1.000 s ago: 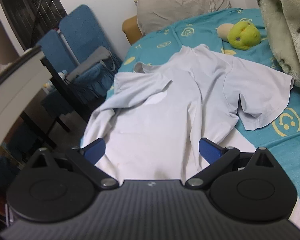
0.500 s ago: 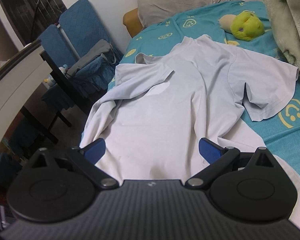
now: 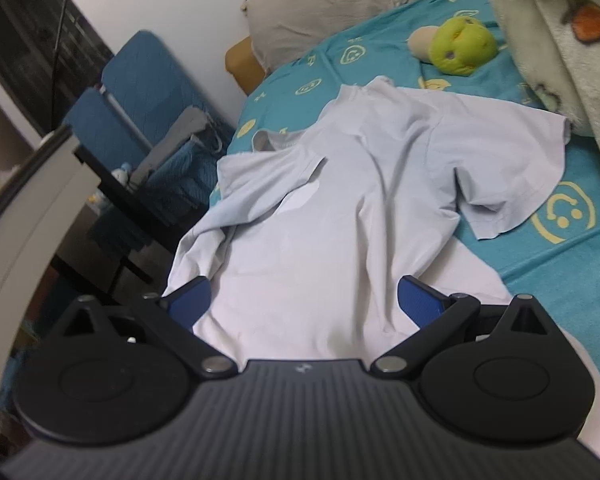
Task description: Fold clothes
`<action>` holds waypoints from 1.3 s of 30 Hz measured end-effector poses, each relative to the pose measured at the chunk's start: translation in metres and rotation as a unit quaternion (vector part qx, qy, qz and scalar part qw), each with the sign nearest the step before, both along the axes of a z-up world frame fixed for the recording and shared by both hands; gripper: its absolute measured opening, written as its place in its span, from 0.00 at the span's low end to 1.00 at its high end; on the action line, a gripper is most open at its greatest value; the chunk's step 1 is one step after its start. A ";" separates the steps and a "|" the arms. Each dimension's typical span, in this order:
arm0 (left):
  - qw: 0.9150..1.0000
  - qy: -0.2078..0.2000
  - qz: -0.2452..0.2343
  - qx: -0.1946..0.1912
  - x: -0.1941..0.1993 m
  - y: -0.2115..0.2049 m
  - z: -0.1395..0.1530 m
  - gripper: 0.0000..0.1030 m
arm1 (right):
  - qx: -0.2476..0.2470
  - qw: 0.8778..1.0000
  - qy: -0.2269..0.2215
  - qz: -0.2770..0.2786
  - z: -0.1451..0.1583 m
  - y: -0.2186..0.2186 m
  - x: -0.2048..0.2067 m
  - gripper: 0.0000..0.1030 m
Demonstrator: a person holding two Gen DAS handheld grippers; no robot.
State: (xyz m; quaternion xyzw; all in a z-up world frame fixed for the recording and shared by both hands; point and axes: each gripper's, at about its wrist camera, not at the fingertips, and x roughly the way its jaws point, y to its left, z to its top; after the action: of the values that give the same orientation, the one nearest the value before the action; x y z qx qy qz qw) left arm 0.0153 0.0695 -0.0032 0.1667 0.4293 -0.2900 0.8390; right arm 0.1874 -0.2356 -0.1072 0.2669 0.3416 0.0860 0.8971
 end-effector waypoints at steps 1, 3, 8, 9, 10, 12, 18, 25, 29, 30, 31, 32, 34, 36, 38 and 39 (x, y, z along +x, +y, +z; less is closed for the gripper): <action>1.000 -0.001 -0.010 0.010 -0.003 -0.023 0.001 0.03 | 0.007 1.000 -0.001 -0.004 0.001 -0.004 0.000 0.98; 0.999 0.007 -0.028 0.023 -0.011 -0.059 -0.009 0.03 | 0.023 1.000 -0.005 -0.012 0.004 -0.013 0.000 0.98; 0.996 0.057 -0.029 0.061 -0.006 -0.101 -0.077 0.03 | 0.037 0.999 -0.013 -0.026 0.008 -0.027 0.002 0.98; 0.995 0.069 -0.023 0.068 -0.003 -0.100 -0.089 0.03 | 0.039 0.999 -0.015 -0.026 0.008 -0.028 0.002 0.98; 0.994 0.081 -0.016 0.077 0.000 -0.100 -0.099 0.03 | 0.040 0.999 -0.017 -0.026 0.009 -0.029 0.002 0.98; 0.991 0.103 -0.004 0.089 0.006 -0.101 -0.116 0.04 | 0.041 0.999 -0.023 -0.021 0.011 -0.029 0.002 0.98; 0.992 0.113 0.011 0.052 0.018 -0.100 -0.113 0.37 | 0.018 0.999 -0.050 0.005 0.021 -0.019 0.000 0.98; 0.999 0.026 0.037 -0.013 0.021 -0.094 -0.059 0.81 | -0.010 0.996 -0.083 0.016 0.035 -0.015 -0.005 0.98; 0.995 -0.047 0.063 -0.054 0.029 -0.096 -0.030 0.85 | -0.034 0.993 -0.111 0.008 0.048 -0.021 -0.011 0.98; 0.993 -0.063 0.072 -0.066 0.031 -0.097 -0.023 0.85 | -0.040 0.992 -0.118 0.005 0.052 -0.023 -0.013 0.98; 0.991 -0.075 0.082 -0.079 0.034 -0.099 -0.017 0.86 | -0.047 0.991 -0.126 0.003 0.055 -0.025 -0.014 0.98; 0.988 -0.086 0.092 -0.090 0.038 -0.101 -0.014 0.88 | -0.050 0.990 -0.134 0.000 0.059 -0.027 -0.015 0.98; 0.982 -0.106 0.109 -0.110 0.046 -0.104 -0.007 0.91 | -0.055 0.988 -0.147 -0.008 0.066 -0.032 -0.018 0.98; 0.978 -0.122 0.116 -0.127 0.054 -0.107 -0.001 0.93 | -0.064 0.985 -0.159 -0.020 0.070 -0.037 -0.020 0.98; 0.973 -0.134 0.123 -0.144 0.063 -0.110 0.005 0.97 | -0.071 0.983 -0.165 -0.030 0.073 -0.042 -0.020 0.98; 0.972 -0.140 0.124 -0.145 0.068 -0.114 0.005 0.97 | -0.072 0.983 -0.167 -0.033 0.073 -0.045 -0.020 0.98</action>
State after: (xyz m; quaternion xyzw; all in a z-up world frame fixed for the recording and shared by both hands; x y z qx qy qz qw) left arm 0.0837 -0.0442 0.0021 0.0279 0.2782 -0.2162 0.9355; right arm 0.1673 -0.2802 -0.0338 0.1943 0.1830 0.0751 0.9608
